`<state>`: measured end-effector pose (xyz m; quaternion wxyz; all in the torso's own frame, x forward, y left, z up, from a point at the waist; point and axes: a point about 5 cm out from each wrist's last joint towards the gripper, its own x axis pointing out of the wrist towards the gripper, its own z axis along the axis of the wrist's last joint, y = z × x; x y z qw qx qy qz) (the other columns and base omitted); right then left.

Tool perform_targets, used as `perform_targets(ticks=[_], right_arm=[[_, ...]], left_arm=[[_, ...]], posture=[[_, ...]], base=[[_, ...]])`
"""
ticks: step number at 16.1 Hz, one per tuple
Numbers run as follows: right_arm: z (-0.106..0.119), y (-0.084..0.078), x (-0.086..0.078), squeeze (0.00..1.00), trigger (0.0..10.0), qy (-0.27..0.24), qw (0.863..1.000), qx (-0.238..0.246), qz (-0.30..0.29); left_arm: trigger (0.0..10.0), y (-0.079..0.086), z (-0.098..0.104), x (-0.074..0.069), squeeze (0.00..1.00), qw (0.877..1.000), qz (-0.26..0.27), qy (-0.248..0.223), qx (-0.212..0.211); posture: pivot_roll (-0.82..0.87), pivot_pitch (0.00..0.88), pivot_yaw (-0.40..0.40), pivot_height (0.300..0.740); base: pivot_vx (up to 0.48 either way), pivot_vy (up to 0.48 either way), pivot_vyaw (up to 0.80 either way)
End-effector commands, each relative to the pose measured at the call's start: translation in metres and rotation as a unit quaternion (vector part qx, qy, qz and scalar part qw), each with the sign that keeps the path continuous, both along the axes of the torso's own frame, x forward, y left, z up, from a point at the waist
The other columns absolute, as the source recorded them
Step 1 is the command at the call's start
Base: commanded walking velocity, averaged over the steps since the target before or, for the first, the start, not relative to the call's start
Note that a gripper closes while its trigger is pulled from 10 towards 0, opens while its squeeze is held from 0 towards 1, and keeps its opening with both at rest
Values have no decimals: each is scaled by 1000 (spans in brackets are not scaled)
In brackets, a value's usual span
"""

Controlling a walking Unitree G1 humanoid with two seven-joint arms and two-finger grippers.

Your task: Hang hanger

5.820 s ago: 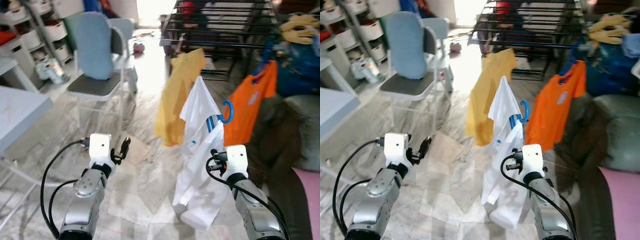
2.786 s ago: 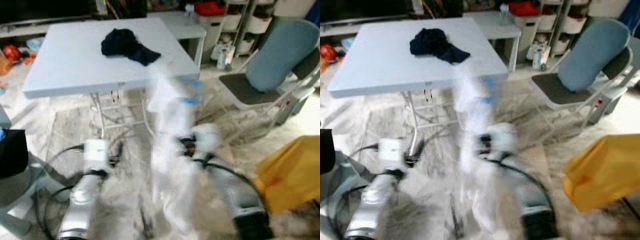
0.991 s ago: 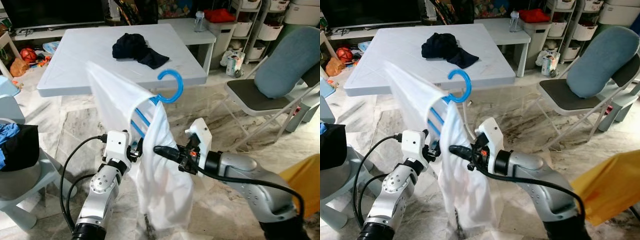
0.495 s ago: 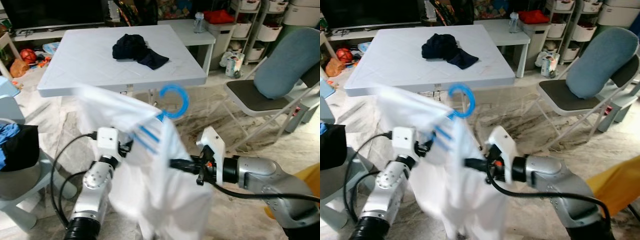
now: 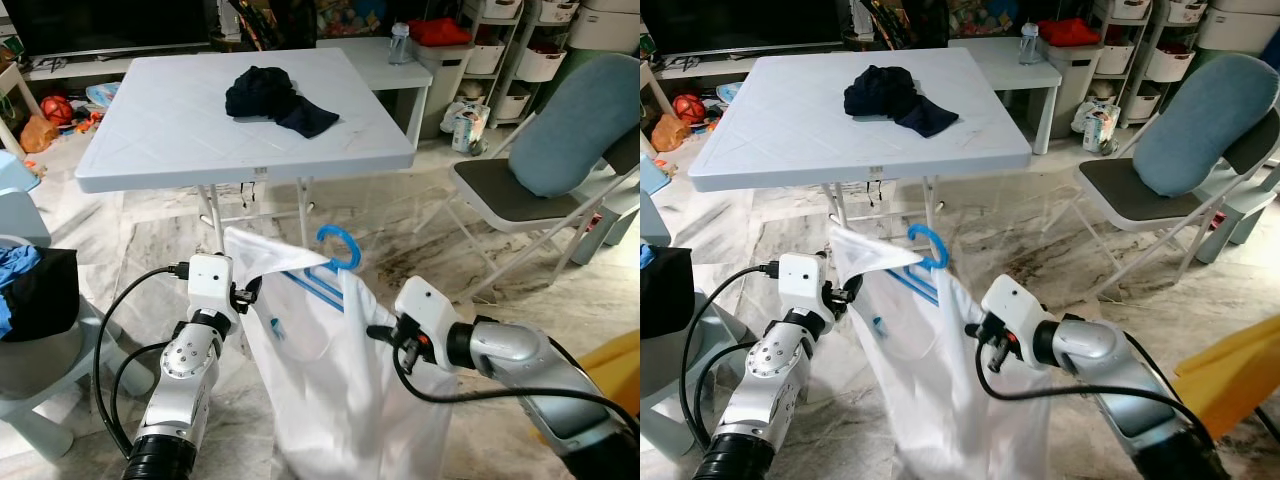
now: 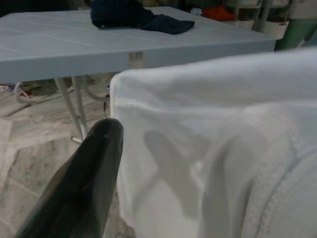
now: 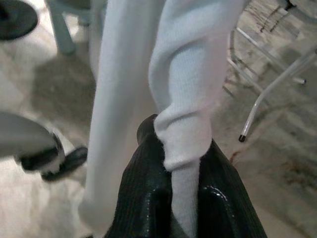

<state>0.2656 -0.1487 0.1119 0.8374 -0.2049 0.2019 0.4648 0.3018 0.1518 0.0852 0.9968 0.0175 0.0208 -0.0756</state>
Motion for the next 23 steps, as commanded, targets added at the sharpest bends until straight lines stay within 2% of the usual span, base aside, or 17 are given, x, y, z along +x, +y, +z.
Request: perform_targets(ticks=[1, 2, 3, 5, 6, 7, 9, 10, 12, 13, 14, 17, 19, 20, 21, 22, 23], right_arm=[[6, -5, -3, 0, 10000, -21, 999, -12, 34], [7, -15, -6, 0, 10000, -11, 999, -19, 44], [9, -36, -13, 0, 10000, 8, 998, -30, 47], [9, -69, -17, 0, 10000, 11, 995, -87, 35], [9, -78, -18, 0, 10000, 13, 994, -101, 30], [8, -89, -16, 0, 10000, 3, 990, -139, 20], [6, -95, -19, 0, 10000, -1, 985, -166, 42], [8, -95, -21, 0, 10000, -3, 986, -160, 50], [26, -99, -31, 0, 10000, 7, 992, -92, 82], [37, -105, -35, 0, 10000, 16, 994, -66, 84], [58, -116, -39, 0, 10000, 18, 996, -25, 81], [84, -126, -40, 0, 10000, 3, 997, 9, 77], [95, -125, -41, 0, 10000, -4, 995, 45, 84], [100, -120, -40, 0, 10000, -12, 993, 81, 84], [106, -110, -40, 0, 10000, -11, 985, 141, 94], [106, -105, -42, 0, 10000, -5, 982, 155, 104], [96, -100, -45, 0, 10000, 12, 985, 125, 117]], left_arm=[[10000, 9, 5, 1, 0, 1000, 14, -11, 8], [10000, 14, 7, 3, 0, 1000, 24, -13, 9], [10000, 18, 8, 4, 0, 999, 35, -12, 4], [10000, 18, 6, 3, 0, 999, 33, -11, 4], [10000, 16, 5, 3, 0, 999, 31, -8, 3], [10000, 12, 5, 4, 0, 1000, 24, -6, 0], [10000, 4, 5, 6, 0, 1000, 7, -4, -5], [10000, 3, 4, 6, 0, 1000, 5, -2, -5], [10000, 8, 2, 5, 0, 1000, 5, 3, -2], [10000, 11, 1, 5, 0, 1000, 7, 7, -1], [10000, 15, 0, 5, 0, 1000, 10, 13, -3], [10000, 12, -3, 6, 0, 1000, 4, 24, -13], [10000, 5, -5, 7, 0, 999, -12, 31, -20], [10000, -1, -7, 7, 0, 999, -27, 39, -25], [10000, -8, -9, 5, 0, 997, -45, 46, -36], [10000, -9, -9, 5, 0, 997, -45, 47, -44], [10000, -9, -6, 6, 0, 997, -43, 43, -48]], posture=[[-80, 0, -31, 740], [-78, 0, -32, 740], [-81, 0, -30, 740], [-101, 0, -21, 740], [-114, 0, -16, 740], [-116, 0, -15, 740], [-125, 0, -10, 740], [-125, 0, -10, 740], [-122, 0, -5, 740], [-123, 0, -3, 740], [-132, 0, 0, 740], [-149, 0, 10, 740], [-152, 0, 13, 740], [-150, 0, 14, 740], [-148, 0, 14, 740], [-143, 0, 13, 740], [-142, 0, 13, 740]], base=[[0, 0, 0], [0, 0, 0], [0, 0, 0], [0, 0, 0], [0, 0, 0], [0, 0, 0], [0, 0, 0], [0, 0, 0], [0, 0, 0], [0, 0, 0], [0, 0, 0], [0, 0, 0], [0, 0, 0], [0, 0, 0], [0, 0, 0], [0, 0, 0], [0, 0, 0]])
